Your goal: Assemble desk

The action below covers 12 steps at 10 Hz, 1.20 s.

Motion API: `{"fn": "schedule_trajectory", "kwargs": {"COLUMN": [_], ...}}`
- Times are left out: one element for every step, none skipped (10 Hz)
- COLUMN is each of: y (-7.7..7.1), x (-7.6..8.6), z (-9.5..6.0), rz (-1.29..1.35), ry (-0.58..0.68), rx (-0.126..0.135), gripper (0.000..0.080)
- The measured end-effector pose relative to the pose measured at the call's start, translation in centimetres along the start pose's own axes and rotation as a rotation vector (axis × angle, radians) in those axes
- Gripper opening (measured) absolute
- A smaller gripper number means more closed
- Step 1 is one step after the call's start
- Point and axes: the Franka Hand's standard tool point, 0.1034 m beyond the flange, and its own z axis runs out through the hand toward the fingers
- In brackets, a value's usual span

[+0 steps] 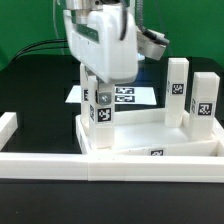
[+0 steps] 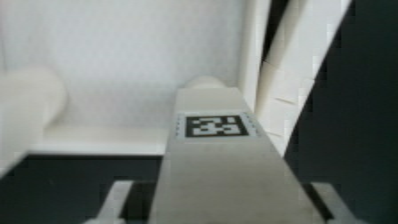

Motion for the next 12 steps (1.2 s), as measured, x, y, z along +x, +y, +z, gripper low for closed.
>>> {"fn": "schedule_trajectory", "kwargs": {"y": [0.03, 0.02, 0.01, 0.01, -0.06, -0.41, -0.48, -0.43, -0.42, -0.42, -0.41, -0.43], "x": [0.17, 0.19, 0.14, 0.15, 0.14, 0.05, -0.1, -0.01, -0.02, 0.0, 0.0, -0.04], "z": [0.01, 0.01, 0.02, 0.03, -0.01, -0.16, -0.2, -0.13, -0.11, -0.11, -0.11, -0.13], "rz": [0.108, 0.156, 0.164, 0.112, 0.049, 0.024, -0.062, -0.142, -0.171, -0.269, -0.351, -0.431], "ry": [-0.01, -0.016, -0.016, -0.014, -0.012, -0.004, -0.002, -0.001, -0.001, 0.001, 0.002, 0.005], "rx": [0.003, 0.005, 0.006, 0.006, 0.009, 0.026, 0.028, 0.026, 0.026, 0.026, 0.026, 0.025], "gripper": [0.0288, 0.0288, 0.0313, 0.0313, 0.05, 0.0601, 0.0601, 0.0641, 0.0648, 0.0648, 0.0648, 0.0649]}}
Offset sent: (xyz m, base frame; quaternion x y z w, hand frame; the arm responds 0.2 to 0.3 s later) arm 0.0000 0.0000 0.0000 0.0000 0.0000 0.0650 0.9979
